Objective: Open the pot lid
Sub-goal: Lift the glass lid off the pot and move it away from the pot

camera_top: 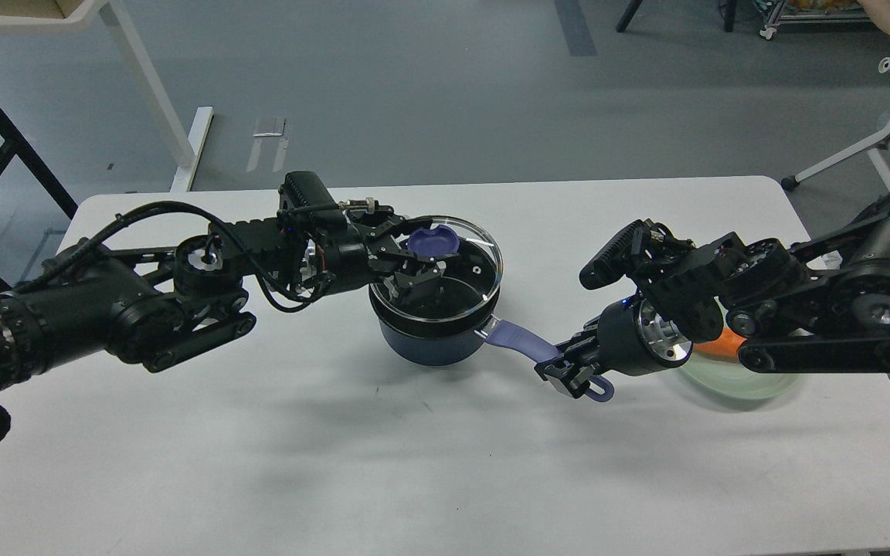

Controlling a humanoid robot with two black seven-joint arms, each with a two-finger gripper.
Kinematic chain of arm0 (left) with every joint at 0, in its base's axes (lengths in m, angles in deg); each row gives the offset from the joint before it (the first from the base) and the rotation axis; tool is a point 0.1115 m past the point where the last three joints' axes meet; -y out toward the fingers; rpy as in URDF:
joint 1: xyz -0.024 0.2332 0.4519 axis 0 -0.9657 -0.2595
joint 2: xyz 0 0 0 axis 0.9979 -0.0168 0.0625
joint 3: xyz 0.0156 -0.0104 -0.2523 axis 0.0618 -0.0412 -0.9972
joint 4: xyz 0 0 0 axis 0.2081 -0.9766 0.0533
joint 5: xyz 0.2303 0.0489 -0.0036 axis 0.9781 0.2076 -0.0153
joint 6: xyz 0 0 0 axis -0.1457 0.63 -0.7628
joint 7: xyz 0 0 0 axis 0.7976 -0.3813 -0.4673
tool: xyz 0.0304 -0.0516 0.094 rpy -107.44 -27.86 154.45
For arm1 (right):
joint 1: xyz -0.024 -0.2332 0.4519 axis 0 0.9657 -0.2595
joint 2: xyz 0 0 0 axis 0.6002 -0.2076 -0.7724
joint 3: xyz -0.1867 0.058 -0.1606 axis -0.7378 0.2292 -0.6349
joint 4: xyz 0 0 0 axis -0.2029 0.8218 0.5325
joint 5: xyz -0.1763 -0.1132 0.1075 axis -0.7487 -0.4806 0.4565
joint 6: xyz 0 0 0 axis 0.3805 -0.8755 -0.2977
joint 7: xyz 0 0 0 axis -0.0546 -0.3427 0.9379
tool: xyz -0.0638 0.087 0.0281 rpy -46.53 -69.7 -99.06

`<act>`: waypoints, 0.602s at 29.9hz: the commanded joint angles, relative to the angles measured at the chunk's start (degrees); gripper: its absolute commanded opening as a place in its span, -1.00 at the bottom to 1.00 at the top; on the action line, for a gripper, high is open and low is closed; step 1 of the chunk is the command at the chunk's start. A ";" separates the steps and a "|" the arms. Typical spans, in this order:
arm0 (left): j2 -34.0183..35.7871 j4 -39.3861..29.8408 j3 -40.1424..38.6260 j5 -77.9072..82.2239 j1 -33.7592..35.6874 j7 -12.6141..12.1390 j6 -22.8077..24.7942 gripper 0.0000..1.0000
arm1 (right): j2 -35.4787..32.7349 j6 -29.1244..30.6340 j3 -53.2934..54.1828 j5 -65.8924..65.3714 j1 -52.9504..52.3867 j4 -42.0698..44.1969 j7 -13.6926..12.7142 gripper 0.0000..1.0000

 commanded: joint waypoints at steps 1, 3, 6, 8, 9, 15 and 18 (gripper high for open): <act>5.17 -2.80 -0.28 -3.05 1.69 0.55 -0.14 -0.19 | 0.00 0.07 0.00 -0.06 0.00 0.00 0.00 -0.54; 9.38 -5.43 -0.28 -6.12 2.22 0.55 -0.06 -0.18 | -0.08 0.07 0.00 -0.06 0.00 0.00 0.00 -0.54; 16.15 -7.37 0.24 -7.37 1.79 0.81 -0.06 -0.18 | 0.00 0.07 0.00 -0.06 -0.26 0.00 0.00 -0.54; 19.76 -7.38 0.68 -7.63 1.17 1.51 -0.06 -0.18 | 0.09 0.07 0.09 -0.06 -0.35 0.00 0.00 -0.54; 21.60 -7.20 0.77 -7.98 0.56 2.04 -0.06 -0.18 | 0.09 0.07 0.09 -0.06 -0.35 0.00 0.00 -0.54; 27.33 -4.23 0.68 -7.37 -9.18 4.12 -0.58 -0.18 | 0.44 0.07 0.00 -0.06 0.00 0.18 0.00 -0.54; 26.63 1.04 0.68 -7.28 -14.02 4.12 -3.38 -0.18 | 0.44 0.07 0.09 -0.06 0.00 0.27 0.00 -0.54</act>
